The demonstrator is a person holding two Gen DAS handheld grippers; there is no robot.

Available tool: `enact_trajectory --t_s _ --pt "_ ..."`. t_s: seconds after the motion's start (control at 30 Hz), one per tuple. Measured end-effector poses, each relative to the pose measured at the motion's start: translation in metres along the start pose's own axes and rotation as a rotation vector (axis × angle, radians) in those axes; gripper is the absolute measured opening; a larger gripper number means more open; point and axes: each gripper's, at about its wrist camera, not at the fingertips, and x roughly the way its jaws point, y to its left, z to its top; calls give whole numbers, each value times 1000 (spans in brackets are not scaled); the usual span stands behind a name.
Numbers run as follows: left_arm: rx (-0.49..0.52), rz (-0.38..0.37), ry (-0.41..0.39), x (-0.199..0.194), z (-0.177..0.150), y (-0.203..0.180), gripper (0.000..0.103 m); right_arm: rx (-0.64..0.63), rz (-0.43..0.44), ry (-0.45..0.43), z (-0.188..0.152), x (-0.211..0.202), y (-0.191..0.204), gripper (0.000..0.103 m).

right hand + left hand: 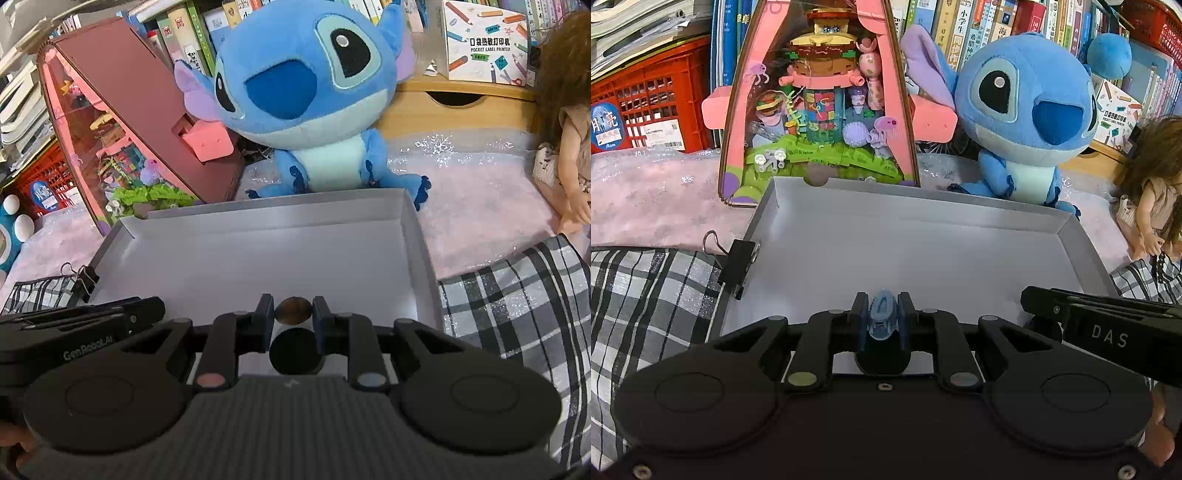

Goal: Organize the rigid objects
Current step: 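Lower and open the left tool to drop the blue toy while the right tool releases the ball, then withdraw both open tools away from the white tray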

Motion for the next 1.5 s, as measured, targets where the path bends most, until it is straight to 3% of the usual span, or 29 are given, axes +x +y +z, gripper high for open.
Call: enact_trajectory --t_s 0.53,0.67,0.77,1.13,1.5 --pt "22 -6 -12 1 -4 -2 17 17 6 4 -3 5 -5 28" --pt "33 -3 -20 -2 -4 -4 28 21 18 4 -3 4 -5 33" --pt "44 11 -41 -8 -3 -5 34 22 18 -1 -3 3 -5 49" --pt "56 13 -79 -39 -8 -4 42 24 35 -52 -4 -21 -4 59" --pt "83 -9 -148 -88 -39 0 47 -53 52 -119 -27 -63 7 68"
